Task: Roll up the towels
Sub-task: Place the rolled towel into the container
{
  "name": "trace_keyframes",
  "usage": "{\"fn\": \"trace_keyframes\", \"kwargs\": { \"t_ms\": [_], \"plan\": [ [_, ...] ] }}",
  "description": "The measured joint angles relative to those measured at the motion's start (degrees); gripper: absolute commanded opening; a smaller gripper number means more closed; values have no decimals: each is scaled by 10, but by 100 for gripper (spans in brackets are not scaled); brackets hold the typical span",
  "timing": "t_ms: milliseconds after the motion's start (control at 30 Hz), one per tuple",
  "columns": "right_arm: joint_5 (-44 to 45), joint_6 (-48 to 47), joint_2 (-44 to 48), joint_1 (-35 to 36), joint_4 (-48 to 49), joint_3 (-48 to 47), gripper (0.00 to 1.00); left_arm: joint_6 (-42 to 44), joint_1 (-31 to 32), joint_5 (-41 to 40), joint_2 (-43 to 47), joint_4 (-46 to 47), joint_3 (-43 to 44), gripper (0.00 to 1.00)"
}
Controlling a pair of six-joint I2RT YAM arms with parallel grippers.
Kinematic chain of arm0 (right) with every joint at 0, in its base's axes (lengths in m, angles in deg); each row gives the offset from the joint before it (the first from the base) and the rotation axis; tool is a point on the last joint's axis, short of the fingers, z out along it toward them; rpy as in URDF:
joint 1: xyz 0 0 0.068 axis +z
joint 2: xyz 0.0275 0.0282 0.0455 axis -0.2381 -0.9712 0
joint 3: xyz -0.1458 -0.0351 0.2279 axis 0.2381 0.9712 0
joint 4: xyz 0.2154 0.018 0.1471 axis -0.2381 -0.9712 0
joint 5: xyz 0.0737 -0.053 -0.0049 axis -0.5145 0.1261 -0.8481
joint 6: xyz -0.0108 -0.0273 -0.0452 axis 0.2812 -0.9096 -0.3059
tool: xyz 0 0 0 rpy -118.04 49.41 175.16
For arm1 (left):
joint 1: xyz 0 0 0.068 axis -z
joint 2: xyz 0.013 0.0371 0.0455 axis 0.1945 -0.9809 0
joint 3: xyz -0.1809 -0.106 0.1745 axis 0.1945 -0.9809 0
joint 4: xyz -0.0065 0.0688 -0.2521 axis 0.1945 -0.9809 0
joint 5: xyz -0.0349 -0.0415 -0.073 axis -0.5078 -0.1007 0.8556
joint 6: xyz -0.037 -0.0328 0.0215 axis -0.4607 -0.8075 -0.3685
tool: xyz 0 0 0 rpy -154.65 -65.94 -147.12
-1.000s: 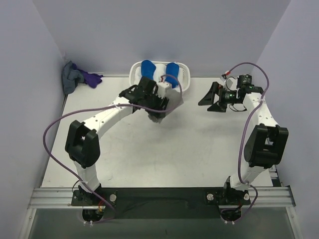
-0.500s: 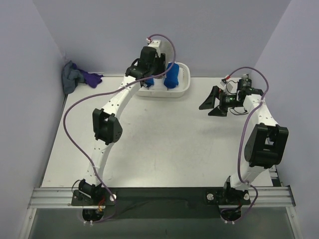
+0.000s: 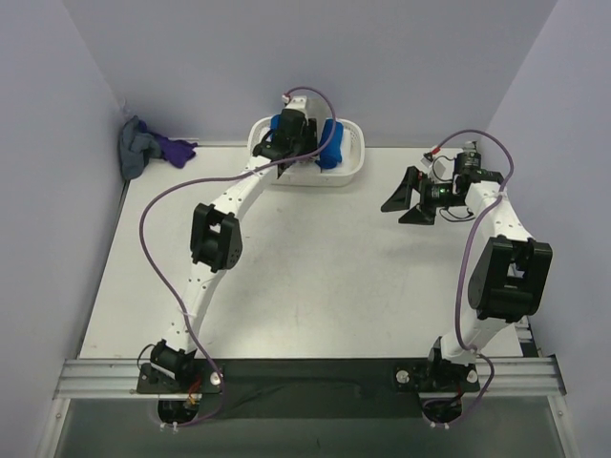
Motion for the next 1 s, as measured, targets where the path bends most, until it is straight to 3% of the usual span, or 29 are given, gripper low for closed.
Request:
{"fn": "trace_keyframes", "kwargs": {
  "t_ms": [133, 267, 400, 567, 633, 700, 767, 1000],
  "plan": [
    [0, -2, 0, 0, 0, 1, 100, -5, -2, -3, -22, 14, 0, 9],
    [0, -3, 0, 0, 0, 1, 100, -11, -4, -7, -29, 26, 0, 26],
    [0, -4, 0, 0, 0, 1, 100, -11, -4, -12, -30, 32, 0, 53],
    [0, -4, 0, 0, 0, 3, 100, -10, -4, -14, -31, 37, 0, 67],
    [0, -4, 0, 0, 0, 5, 100, -9, -4, -14, -31, 40, 0, 80],
    [0, -4, 0, 0, 0, 7, 100, -6, -4, -15, -31, 45, 0, 82],
    [0, -4, 0, 0, 0, 8, 100, -2, -5, -18, -31, 54, 0, 97],
    [0, -4, 1, 0, 0, 8, 100, 18, -5, -27, -15, 61, 0, 97]
  ]
}}
